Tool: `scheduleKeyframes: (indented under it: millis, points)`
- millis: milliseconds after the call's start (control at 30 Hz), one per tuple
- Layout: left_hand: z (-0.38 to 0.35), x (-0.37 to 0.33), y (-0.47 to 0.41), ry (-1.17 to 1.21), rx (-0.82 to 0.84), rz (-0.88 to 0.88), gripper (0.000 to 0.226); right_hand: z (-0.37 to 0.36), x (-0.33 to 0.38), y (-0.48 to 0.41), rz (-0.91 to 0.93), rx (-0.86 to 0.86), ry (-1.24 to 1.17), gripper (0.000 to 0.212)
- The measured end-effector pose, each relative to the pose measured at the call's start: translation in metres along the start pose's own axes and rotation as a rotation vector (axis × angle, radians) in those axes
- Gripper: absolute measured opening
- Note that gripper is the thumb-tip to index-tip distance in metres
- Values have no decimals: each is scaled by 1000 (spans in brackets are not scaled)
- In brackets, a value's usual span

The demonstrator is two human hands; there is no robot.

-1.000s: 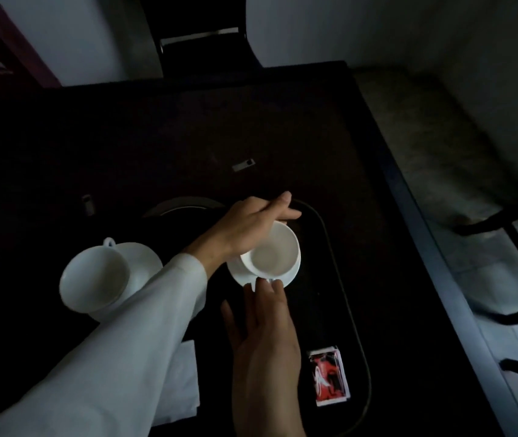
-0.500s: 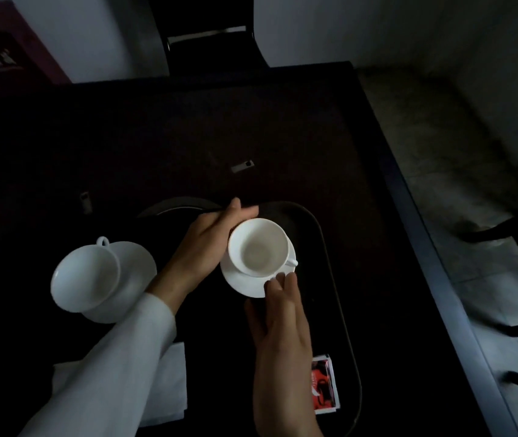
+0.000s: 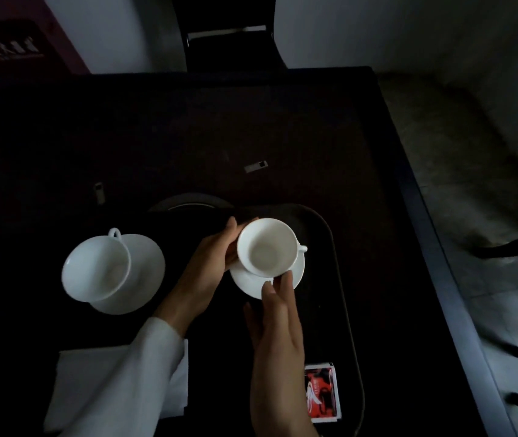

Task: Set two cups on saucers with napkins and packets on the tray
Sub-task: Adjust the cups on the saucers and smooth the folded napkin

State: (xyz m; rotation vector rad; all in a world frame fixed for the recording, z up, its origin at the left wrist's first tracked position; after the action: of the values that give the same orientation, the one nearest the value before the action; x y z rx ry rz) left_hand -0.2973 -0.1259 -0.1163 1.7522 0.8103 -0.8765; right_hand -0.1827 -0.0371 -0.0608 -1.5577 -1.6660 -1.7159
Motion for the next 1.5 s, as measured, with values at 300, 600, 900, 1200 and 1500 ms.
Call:
scheduleKeyframes:
  millis: [300,600,900,1200,1500]
  points:
    - [-6,35,50,103,-120,-39,52,30,9,-18,119,32,92,44]
    - [-2,42,65,73,-180,-73,52,34,20,-36,92,127,192,41]
    - [-5,36,71,17,-179,-95,51,35,15,-39,87,116,150,44]
    - [39,21,140,-393,-322,-328,36,58,-21,17,320,-173,373,60]
    - [158,35,218,-1445,-459,-645,37,-49,-101,98,581,172,895,78]
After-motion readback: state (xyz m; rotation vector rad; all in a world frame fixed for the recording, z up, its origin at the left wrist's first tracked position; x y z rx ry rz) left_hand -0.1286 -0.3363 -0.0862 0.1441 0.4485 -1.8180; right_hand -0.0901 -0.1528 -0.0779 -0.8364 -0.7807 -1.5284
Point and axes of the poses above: each hand's wrist, its own y-axis away from the middle knuckle, its own z-axis out of the back of the hand, x = y × z, the point moved 6 cm from there along -y, towards the middle knuckle, and after that the axes turned 1 degree about y, right-handed, at the moved point
